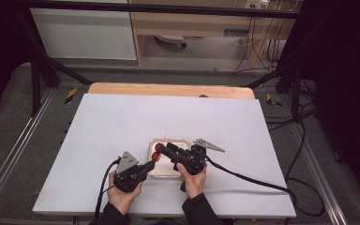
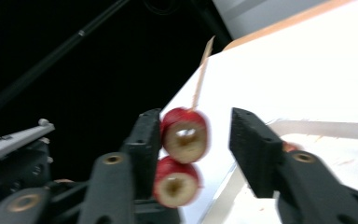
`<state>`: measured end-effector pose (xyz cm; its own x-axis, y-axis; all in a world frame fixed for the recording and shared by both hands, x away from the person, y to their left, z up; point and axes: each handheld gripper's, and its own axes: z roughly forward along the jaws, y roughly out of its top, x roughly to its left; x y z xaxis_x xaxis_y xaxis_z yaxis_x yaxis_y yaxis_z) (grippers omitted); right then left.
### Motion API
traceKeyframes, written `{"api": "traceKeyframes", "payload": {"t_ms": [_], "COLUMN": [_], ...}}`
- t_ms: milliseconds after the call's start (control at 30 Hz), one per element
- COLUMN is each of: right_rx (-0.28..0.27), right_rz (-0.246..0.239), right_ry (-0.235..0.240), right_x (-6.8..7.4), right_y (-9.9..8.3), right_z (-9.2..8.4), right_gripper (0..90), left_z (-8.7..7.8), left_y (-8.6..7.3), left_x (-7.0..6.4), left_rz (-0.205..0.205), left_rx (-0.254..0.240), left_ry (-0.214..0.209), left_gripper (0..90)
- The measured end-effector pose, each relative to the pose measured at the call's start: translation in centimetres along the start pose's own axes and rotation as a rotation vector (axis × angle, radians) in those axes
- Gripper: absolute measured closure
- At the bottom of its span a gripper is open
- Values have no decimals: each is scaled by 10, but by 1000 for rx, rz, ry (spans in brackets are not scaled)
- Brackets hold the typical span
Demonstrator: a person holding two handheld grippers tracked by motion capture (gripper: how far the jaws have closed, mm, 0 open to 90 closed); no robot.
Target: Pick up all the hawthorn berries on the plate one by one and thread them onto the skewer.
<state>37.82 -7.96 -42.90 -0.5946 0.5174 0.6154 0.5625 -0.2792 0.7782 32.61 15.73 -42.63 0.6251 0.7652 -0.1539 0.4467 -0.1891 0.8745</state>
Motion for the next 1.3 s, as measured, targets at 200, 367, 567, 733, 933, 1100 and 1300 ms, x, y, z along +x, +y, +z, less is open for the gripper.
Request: {"api": "traceKeyframes", "payload": {"t_ms": [200, 367, 567, 733, 933, 1100, 1300], "right_rx": [71, 194, 354, 500, 662, 788, 880], "right_rz": [-108, -221, -294, -359, -454, -523, -525], "right_ry": [-59, -133, -214, -249, -287, -311, -314], "right_x": [-4, -9, -13, -10, -2, 4, 3], "right_y": [18, 27, 40, 50, 63, 66, 69], "right_z": [-14, -20, -16, 2, 28, 52, 78], "right_gripper": [298, 187, 131, 109, 127, 175, 249], "left_z": [-10, -20, -37, -42, -42, -42, -41], "left_y": [-4, -8, -12, -13, -15, -16, -17], "left_x": [16, 31, 48, 56, 64, 67, 67], "left_rz": [27, 49, 69, 58, 55, 51, 54], "left_rx": [62, 109, 140, 144, 156, 163, 163], "left_ry": [8, -10, 25, 21, 24, 30, 27], "left_gripper": [886, 883, 885, 885, 885, 885, 885]}}
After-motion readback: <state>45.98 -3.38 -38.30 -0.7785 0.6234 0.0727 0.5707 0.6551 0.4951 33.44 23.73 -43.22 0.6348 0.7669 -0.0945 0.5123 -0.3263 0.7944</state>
